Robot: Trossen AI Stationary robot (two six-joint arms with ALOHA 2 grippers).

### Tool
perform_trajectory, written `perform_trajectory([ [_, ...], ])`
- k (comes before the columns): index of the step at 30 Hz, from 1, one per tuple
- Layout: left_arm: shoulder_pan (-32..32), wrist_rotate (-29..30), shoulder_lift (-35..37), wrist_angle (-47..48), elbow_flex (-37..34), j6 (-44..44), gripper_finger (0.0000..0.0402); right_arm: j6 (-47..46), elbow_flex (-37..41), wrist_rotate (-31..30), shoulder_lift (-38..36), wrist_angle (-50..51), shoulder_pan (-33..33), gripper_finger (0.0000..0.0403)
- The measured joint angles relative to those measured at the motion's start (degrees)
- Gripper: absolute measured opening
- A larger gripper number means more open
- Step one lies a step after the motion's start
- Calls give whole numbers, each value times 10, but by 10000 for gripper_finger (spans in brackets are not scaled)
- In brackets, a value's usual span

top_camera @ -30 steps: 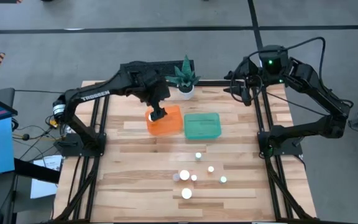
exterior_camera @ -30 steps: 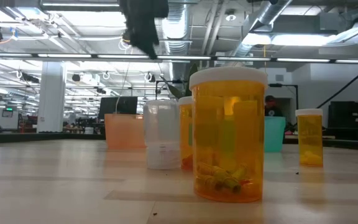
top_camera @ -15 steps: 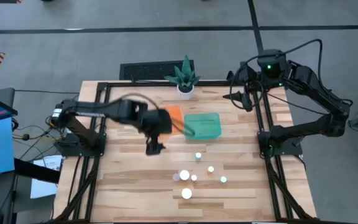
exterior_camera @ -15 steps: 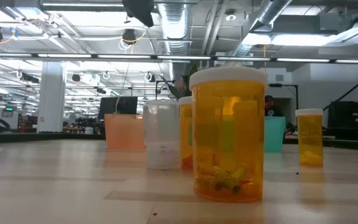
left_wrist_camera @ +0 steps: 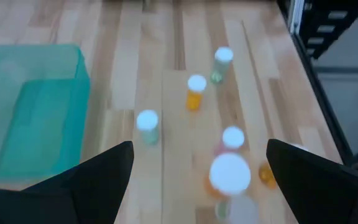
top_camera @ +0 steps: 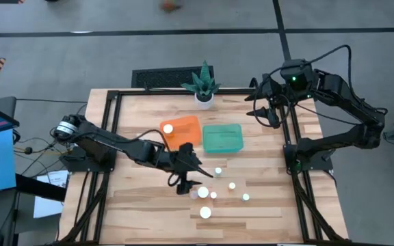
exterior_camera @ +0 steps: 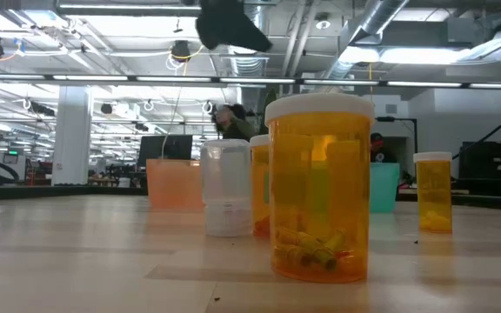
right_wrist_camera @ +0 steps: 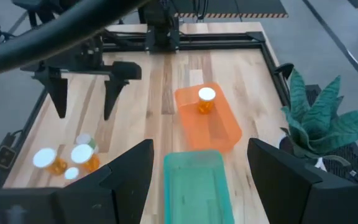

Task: Pick and place medicine bottles into bin by pill shape (circle, oval)
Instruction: Put the top orange capsule bottle into the orange bin

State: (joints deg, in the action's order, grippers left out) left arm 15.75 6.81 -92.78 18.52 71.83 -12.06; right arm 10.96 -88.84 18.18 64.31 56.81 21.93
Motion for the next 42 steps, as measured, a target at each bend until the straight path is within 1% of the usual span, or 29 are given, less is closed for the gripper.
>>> perform_trajectory([
  [3, 1, 4, -25, -12, 4, -5, 361, -2, 0, 0, 0, 2, -7, 270],
  [6, 6, -6, -67, -9, 44, -3, 361, -5, 0, 0, 0, 3, -13, 270],
  [10, 13, -16, -137, 76, 121, 14, 361, -5, 0, 0, 0, 7, -21, 270],
  [11, 13, -24, -152, 112, 142, 14, 361, -5, 0, 0, 0, 8, -21, 270],
  [14, 12, -57, -191, 178, 195, 17, 361, -5, 0, 0, 0, 7, -21, 270],
  [17, 16, -78, -222, 210, 233, 18, 361, -5, 0, 0, 2, 6, -21, 270],
  [20, 25, -76, -240, 229, 263, 28, 361, -5, 0, 0, 2, 7, -21, 270],
  [23, 31, -71, -246, 254, 267, 44, 361, -5, 0, 0, 2, 8, -21, 270],
  [25, 31, -59, -246, 251, 263, 46, 361, -5, 0, 0, 2, 8, -21, 270],
  [28, 31, -43, -246, 279, 262, 40, 361, -5, 0, 0, 2, 8, -21, 270],
  [37, 32, -20, -246, 268, 262, 27, 361, -27, 0, -1, 2, 5, -20, 270],
  [42, 35, -27, -246, 252, 262, 7, 361, -41, 0, -1, 2, 2, -20, 270],
])
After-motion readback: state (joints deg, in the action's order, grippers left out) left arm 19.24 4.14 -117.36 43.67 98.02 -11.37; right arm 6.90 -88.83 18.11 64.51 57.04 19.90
